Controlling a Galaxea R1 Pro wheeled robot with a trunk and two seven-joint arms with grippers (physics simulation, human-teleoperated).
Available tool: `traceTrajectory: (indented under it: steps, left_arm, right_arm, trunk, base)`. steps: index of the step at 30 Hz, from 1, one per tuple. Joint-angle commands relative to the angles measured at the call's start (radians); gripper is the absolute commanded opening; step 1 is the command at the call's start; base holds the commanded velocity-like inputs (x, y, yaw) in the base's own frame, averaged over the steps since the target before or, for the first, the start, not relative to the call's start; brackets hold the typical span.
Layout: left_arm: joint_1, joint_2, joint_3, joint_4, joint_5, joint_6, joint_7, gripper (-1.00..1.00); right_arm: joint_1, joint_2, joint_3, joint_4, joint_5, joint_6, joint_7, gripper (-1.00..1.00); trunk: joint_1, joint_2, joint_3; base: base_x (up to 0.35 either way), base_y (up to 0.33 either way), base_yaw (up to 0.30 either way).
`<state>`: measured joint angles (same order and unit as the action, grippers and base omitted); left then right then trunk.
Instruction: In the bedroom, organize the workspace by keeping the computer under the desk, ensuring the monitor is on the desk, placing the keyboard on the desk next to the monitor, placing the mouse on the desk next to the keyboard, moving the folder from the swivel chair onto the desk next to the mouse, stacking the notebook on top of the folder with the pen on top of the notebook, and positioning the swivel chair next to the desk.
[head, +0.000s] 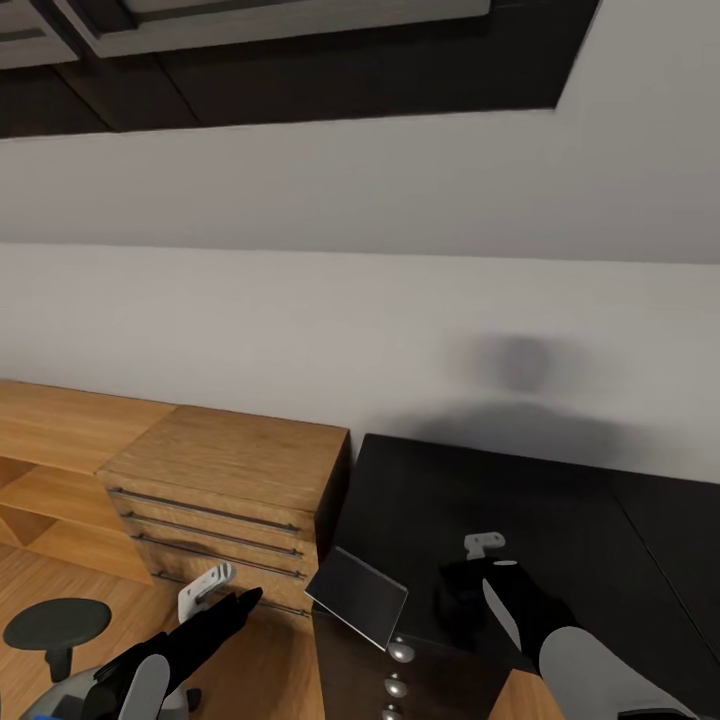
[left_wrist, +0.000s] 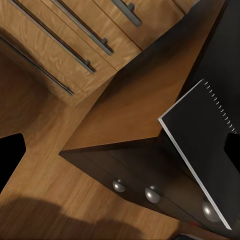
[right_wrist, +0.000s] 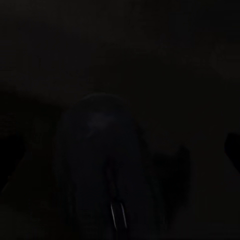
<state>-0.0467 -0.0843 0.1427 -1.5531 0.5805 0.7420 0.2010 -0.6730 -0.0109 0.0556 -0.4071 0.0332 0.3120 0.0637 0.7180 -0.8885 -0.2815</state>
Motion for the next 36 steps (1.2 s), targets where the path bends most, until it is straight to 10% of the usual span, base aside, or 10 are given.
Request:
traceTrajectory:
  steps: [1,11,33,34,36]
  left_arm:
    - [-0.001,-0.001,0.001,-0.001,0.011,0.005,0.008,1.0]
    - [-0.001,-0.002,0.001,-0.002,0.011,0.005,0.008,1.0]
    - [-0.001,0.0,0.001,-0.002,0.016,0.006,0.006,1.0]
    - [-0.001,0.0,0.001,-0.002,0.016,0.007,0.006,1.0]
    - [-0.001,0.0,0.001,-0.002,0.016,0.007,0.006,1.0]
  right_arm:
    - [0.0,-0.001,0.006,-0.002,0.004,0.007,0.002,1.0]
    - [0.0,-0.001,0.005,-0.001,0.004,0.009,0.002,1.0]
    - [0.0,0.002,0.004,0.001,0.005,0.033,0.002,1.0]
    - [0.0,0.002,0.004,0.001,0.005,0.033,0.002,-1.0]
    - [0.0,0.001,0.004,0.001,0.005,0.034,0.002,-1.0]
  trunk:
    - [0.004,-0.008,-0.005]
    - [0.042,-0.078,-0.036]
    - [0.042,-0.078,-0.036]
    - [0.042,-0.078,-0.036]
    - [0.042,-0.078,-0.036]
  base:
    - [0.0,0.0,0.0]
    - [0.0,0.0,0.0]
    - [0.0,0.0,0.0]
    - [0.0,0.0,0.0]
    - [0.0,0.0,0.0]
